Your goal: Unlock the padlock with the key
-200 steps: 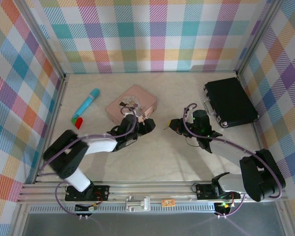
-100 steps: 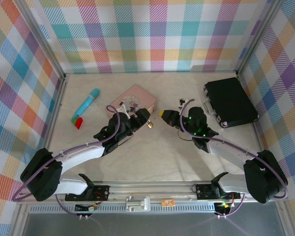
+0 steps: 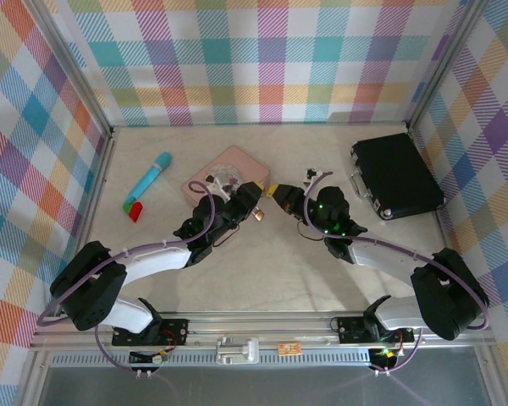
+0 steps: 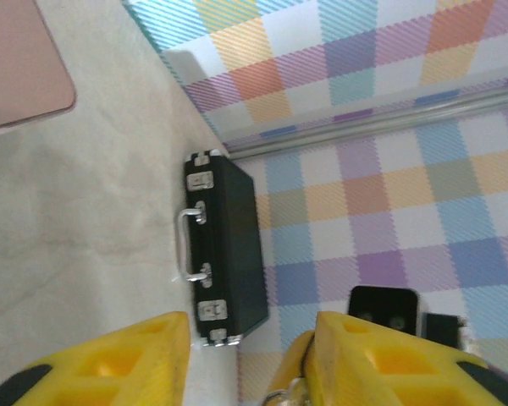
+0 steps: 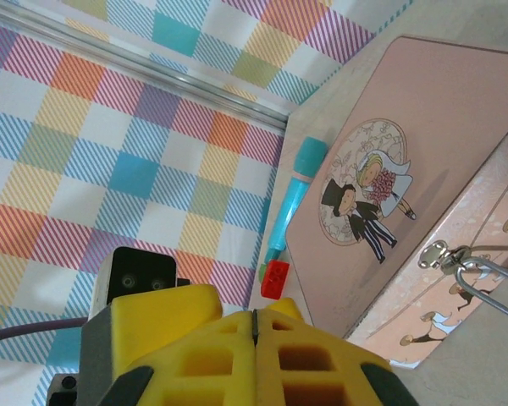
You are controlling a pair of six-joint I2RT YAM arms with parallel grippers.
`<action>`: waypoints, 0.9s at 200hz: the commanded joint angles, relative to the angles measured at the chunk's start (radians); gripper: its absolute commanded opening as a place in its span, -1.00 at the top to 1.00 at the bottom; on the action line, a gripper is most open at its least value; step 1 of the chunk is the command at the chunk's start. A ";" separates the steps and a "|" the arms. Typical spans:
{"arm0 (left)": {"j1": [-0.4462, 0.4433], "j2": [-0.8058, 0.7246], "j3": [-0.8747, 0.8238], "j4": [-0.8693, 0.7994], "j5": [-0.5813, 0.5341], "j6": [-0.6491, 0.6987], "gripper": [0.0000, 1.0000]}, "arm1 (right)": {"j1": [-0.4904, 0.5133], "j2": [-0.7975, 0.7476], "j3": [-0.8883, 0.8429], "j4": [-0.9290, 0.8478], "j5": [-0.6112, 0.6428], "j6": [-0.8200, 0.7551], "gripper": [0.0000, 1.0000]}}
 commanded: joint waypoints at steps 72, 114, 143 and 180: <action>-0.011 0.023 0.012 0.089 -0.013 -0.048 0.41 | 0.018 0.052 0.009 0.139 0.031 0.052 1.00; -0.009 0.050 -0.018 0.161 -0.014 -0.076 0.65 | 0.030 0.068 -0.008 0.190 0.061 0.057 1.00; -0.001 0.043 -0.019 0.149 -0.005 -0.078 1.00 | 0.033 0.068 -0.013 0.199 0.066 0.057 1.00; 0.036 -0.013 -0.007 0.076 0.049 0.024 1.00 | -0.009 0.005 -0.008 0.121 -0.029 -0.043 0.36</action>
